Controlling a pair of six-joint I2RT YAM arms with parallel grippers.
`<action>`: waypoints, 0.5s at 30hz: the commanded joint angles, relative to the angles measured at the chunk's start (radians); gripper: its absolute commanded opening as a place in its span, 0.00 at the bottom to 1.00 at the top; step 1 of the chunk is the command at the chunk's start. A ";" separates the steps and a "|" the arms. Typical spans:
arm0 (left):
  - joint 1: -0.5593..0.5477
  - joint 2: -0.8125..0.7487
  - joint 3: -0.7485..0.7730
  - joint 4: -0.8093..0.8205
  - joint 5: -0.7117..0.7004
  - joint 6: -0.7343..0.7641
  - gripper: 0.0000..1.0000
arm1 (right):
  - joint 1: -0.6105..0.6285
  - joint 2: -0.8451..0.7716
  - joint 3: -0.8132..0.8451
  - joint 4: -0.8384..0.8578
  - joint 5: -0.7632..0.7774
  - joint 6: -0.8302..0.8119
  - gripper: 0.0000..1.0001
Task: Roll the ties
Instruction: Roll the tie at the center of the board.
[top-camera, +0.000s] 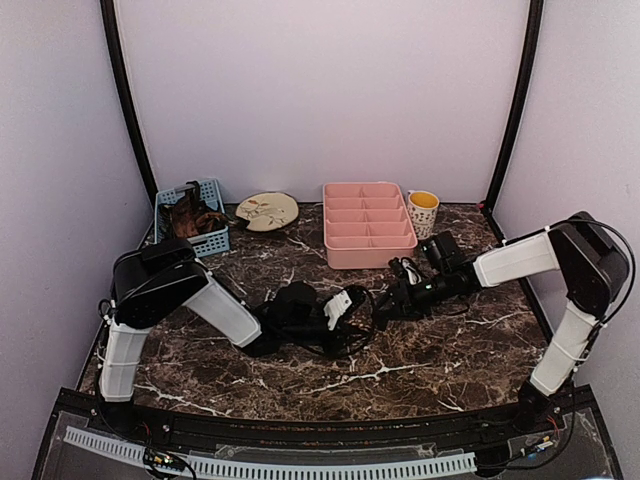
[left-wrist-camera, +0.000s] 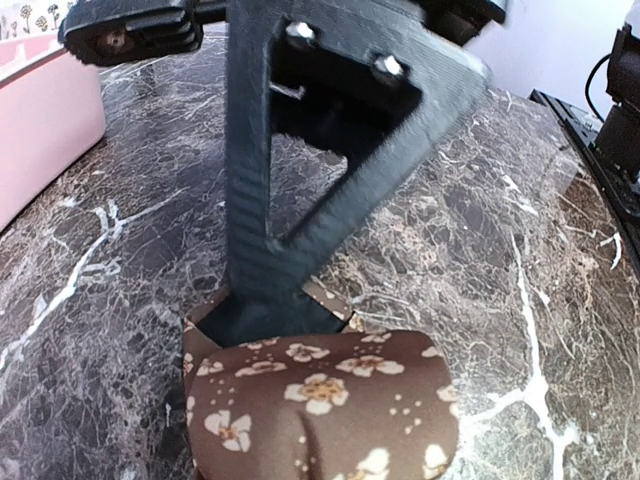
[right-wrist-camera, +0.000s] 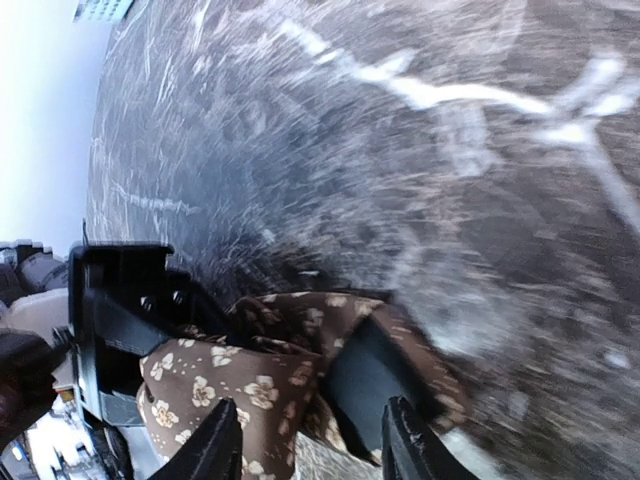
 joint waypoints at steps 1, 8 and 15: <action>-0.003 0.010 -0.019 -0.246 -0.036 0.077 0.09 | -0.037 -0.019 0.022 -0.103 0.026 -0.018 0.50; -0.003 0.012 -0.005 -0.262 -0.034 0.084 0.08 | -0.036 0.026 0.062 -0.181 0.130 -0.035 0.62; -0.003 0.014 -0.004 -0.259 -0.044 0.091 0.09 | 0.016 0.084 0.042 -0.068 -0.114 0.011 0.68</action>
